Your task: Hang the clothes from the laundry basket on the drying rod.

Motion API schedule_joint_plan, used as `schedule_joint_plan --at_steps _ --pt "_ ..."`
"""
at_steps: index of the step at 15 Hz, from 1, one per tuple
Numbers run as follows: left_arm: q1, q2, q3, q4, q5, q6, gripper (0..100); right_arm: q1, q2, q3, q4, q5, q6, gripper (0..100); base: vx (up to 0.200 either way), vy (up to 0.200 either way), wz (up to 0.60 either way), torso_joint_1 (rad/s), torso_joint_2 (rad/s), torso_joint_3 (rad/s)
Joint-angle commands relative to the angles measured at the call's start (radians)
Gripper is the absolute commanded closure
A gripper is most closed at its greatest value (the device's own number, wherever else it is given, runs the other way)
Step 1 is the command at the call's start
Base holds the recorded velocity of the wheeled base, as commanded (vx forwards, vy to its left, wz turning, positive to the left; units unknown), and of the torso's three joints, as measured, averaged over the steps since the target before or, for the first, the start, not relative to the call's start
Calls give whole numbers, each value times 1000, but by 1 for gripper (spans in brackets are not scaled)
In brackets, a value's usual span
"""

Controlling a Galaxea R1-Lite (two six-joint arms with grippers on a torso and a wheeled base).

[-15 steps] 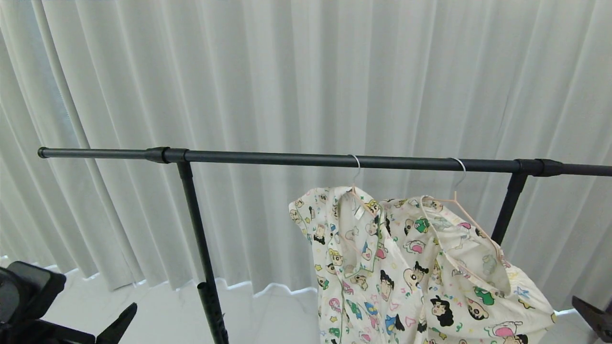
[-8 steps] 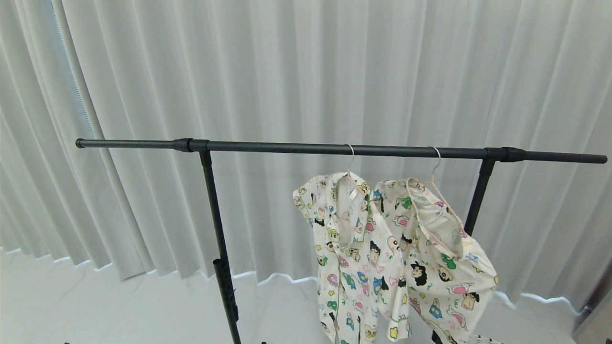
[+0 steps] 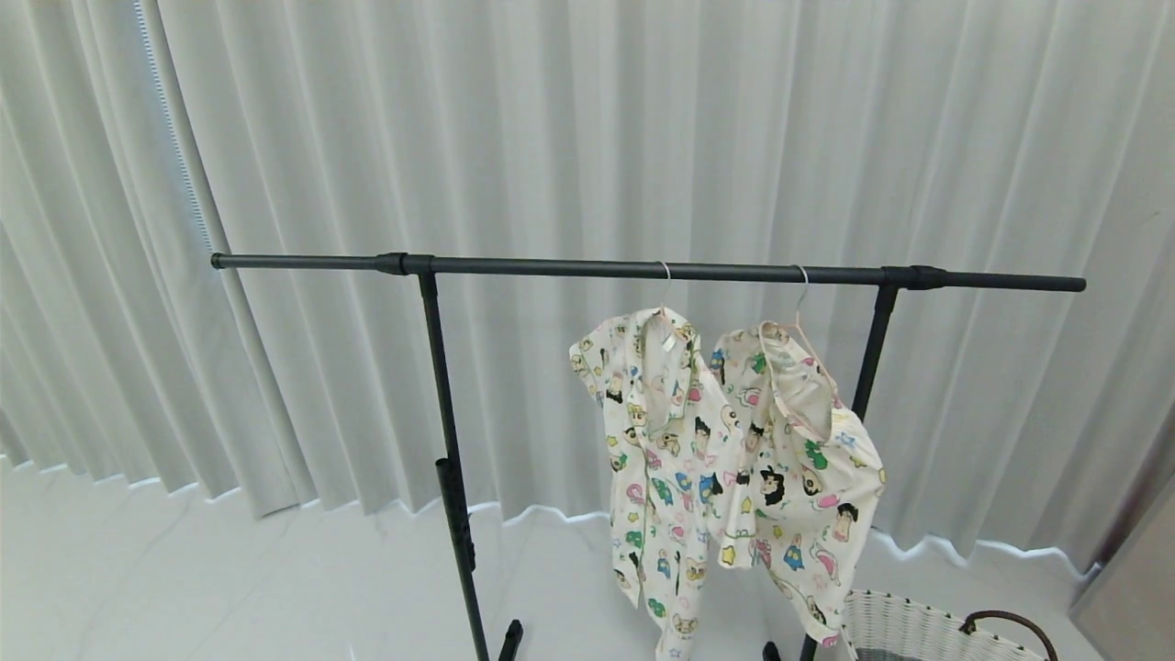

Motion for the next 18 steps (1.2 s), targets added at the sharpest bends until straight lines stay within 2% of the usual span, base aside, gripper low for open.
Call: schedule_joint_plan --at_steps 1,4,5,6,7,9,11,12,14,15,16,18 --pt "2 -49 5 1 15 -22 0 0 -56 0 1 -15 0 0 -200 0 0 12 2 2" --pt "2 -49 6 1 38 -27 0 0 -57 11 -8 -26 38 0 -67 0 0 2 1 2" --pt "2 -49 6 -1 35 -31 0 0 -56 55 -103 -42 43 0 0 0 0 0 0 0" --pt "2 -49 8 -1 38 -70 0 0 -56 138 -281 -52 37 0 0 0 0 0 0 0" --pt "2 -49 9 -1 25 -79 0 0 -56 163 -401 -32 3 0 0 0 0 0 0 0" --pt "2 -51 18 -21 -120 -102 0 0 -57 163 -393 -13 -9 0 0 0 0 0 0 0" --pt "2 -48 20 -21 -422 -168 0 0 -57 163 -390 128 31 0 0 0 0 0 0 0" --pt "2 -48 20 -10 -527 -211 0 0 -57 163 -387 182 69 0 0 0 0 0 0 0" --pt "-13 -49 15 41 -539 -232 0 0 -57 163 -356 211 135 0 0 0 0 0 0 0" --pt "-76 -64 15 41 -536 -252 0 0 -56 163 -346 212 158 0 0 0 0 0 0 0" --pt "-116 -114 15 41 -536 -252 0 -2 -56 163 -346 205 164 0 0 0 0 0 0 0" --pt "-115 -144 15 41 -534 -258 0 -2 -56 163 -349 208 132 0 0 0 0 0 0 0"
